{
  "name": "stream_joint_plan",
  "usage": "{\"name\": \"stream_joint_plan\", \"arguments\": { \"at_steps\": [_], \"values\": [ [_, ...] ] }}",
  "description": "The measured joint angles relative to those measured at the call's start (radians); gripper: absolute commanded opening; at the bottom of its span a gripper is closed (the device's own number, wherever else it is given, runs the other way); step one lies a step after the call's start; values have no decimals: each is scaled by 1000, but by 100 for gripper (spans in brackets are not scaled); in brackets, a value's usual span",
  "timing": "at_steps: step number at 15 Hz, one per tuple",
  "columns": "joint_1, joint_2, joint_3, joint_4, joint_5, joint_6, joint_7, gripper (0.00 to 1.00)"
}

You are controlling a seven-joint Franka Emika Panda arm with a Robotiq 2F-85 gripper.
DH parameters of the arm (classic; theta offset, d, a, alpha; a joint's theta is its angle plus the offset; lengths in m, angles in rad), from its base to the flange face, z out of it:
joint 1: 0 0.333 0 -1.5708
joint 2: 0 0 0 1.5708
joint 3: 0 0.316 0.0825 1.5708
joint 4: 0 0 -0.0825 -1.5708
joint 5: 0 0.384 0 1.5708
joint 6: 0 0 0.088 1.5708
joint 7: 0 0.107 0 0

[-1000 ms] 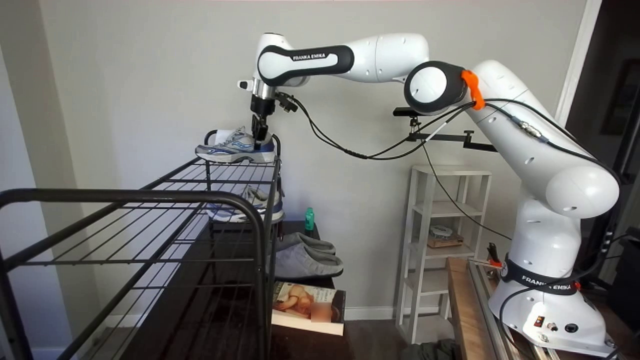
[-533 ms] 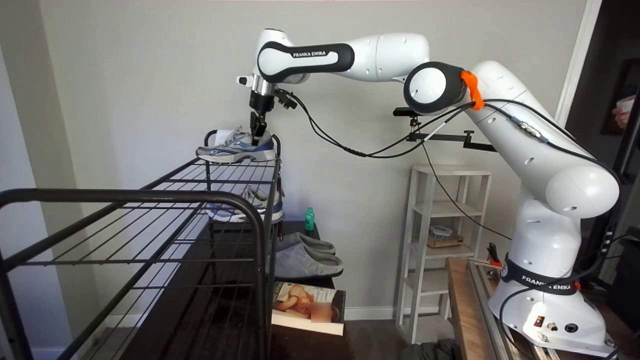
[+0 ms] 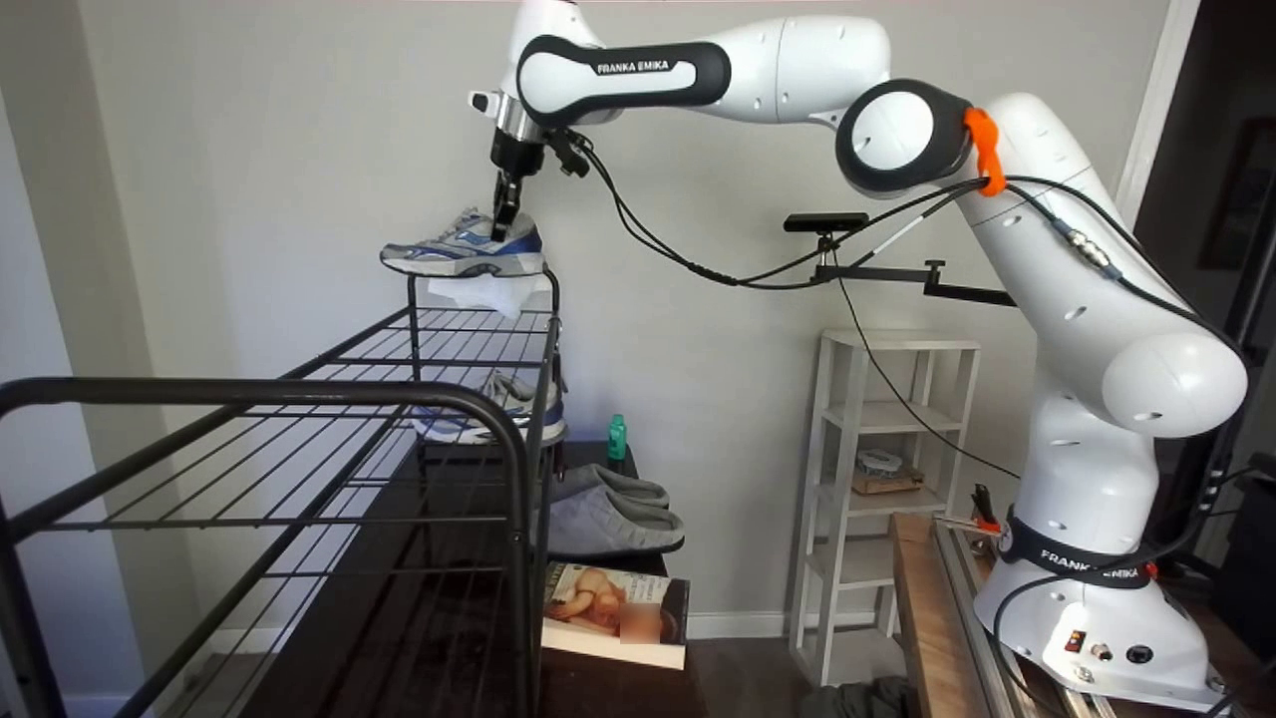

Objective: Put the green bottle on the countertop then move the sneaker from the top shelf to the bottom shelf.

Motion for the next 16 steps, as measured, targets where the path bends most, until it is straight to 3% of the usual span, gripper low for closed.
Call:
{"name": "stream_joint_plan", "arguments": {
  "at_steps": [8,16],
  "values": [
    [81,-193,-37,-384,-82,-30,328,3],
    [183,-421,-25,-771,-398,-15,819,3]
  ]
}}
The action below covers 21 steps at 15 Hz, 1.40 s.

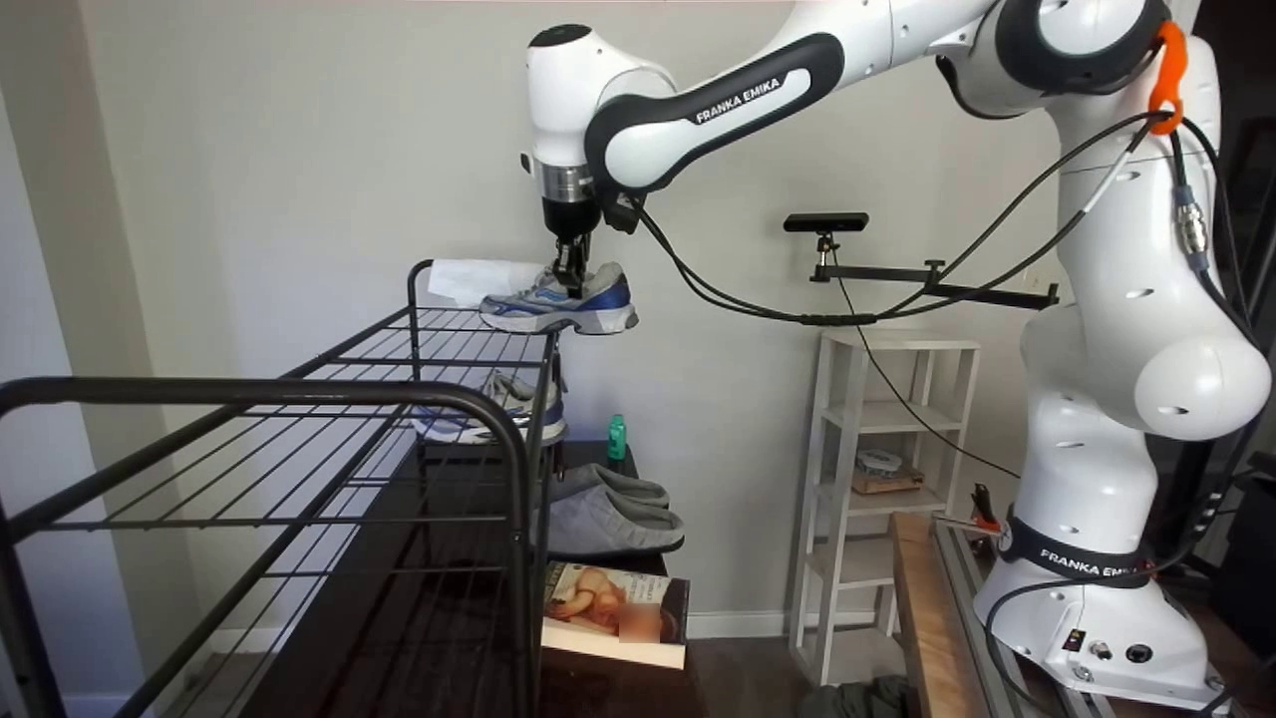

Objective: Put the green bottle on the countertop then move the sneaker from the top shelf to the bottom shelf.

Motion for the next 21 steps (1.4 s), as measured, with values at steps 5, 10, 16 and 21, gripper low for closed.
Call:
{"name": "stream_joint_plan", "arguments": {
  "at_steps": [5,10,16,21],
  "values": [
    [15,-160,71,-242,-72,9,258,11],
    [10,-212,83,-309,-74,21,280,3],
    [12,-320,154,-393,-74,-67,258,3],
    [16,-565,225,-638,-49,-158,309,3]
  ]
}}
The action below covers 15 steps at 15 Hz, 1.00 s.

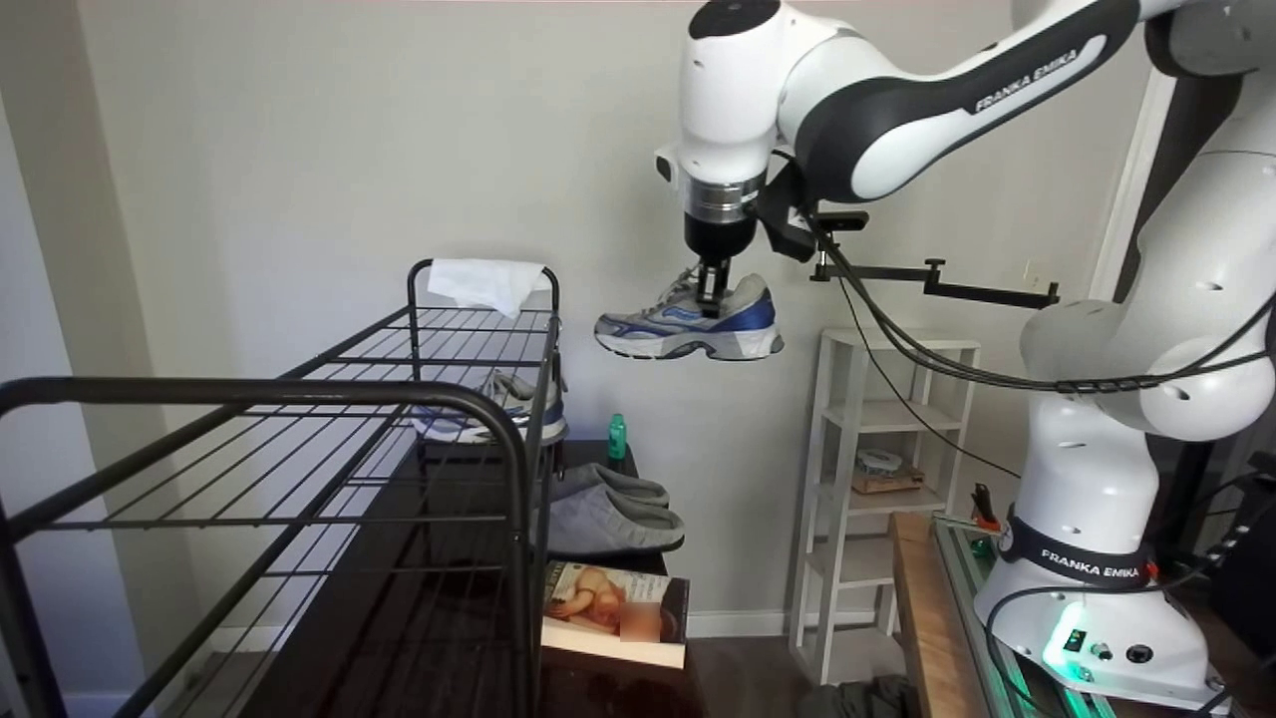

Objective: Put the green bottle on the countertop then move the sneaker from the top shelf to the bottom shelf.

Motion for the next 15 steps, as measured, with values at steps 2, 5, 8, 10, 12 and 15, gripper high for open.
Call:
{"name": "stream_joint_plan", "arguments": {
  "at_steps": [2,5,8,10,12,15],
  "values": [
    [-2,-87,-11,-98,31,4,-2,3],
    [-26,-154,-57,-212,7,134,-31,3],
    [-66,-126,-140,-254,-91,384,-103,3],
    [-76,-60,-215,-234,-137,565,-162,3],
    [-104,44,-226,-185,-140,707,-195,3],
    [-121,193,-134,-117,-140,747,-94,3]
  ]
}}
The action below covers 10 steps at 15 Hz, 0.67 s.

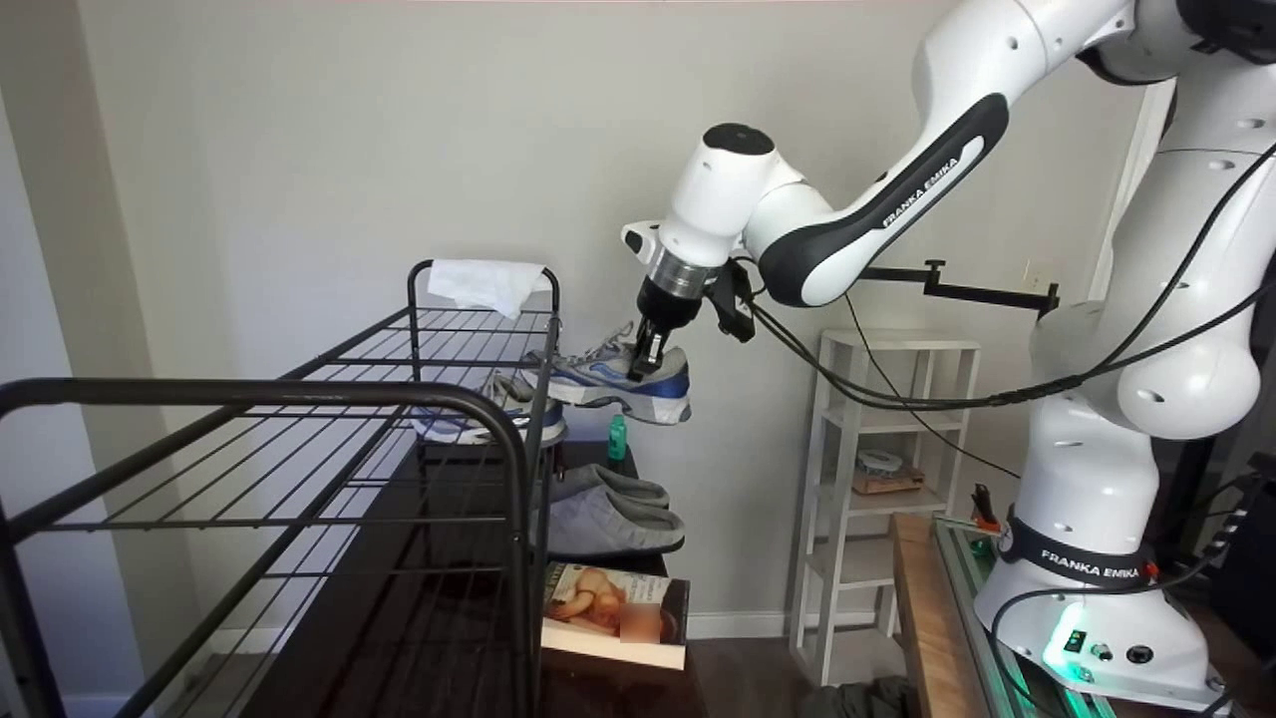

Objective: Put the green bottle on the countertop then move the sneaker from the top shelf to the bottom shelf.

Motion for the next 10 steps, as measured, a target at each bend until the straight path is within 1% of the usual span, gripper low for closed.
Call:
{"name": "stream_joint_plan", "arguments": {
  "at_steps": [2,5,10],
  "values": [
    [4,56,57,15,-1,-1,61,3],
    [11,111,91,40,-24,-1,96,3],
    [11,157,111,79,-183,-39,229,3]
  ]
}}
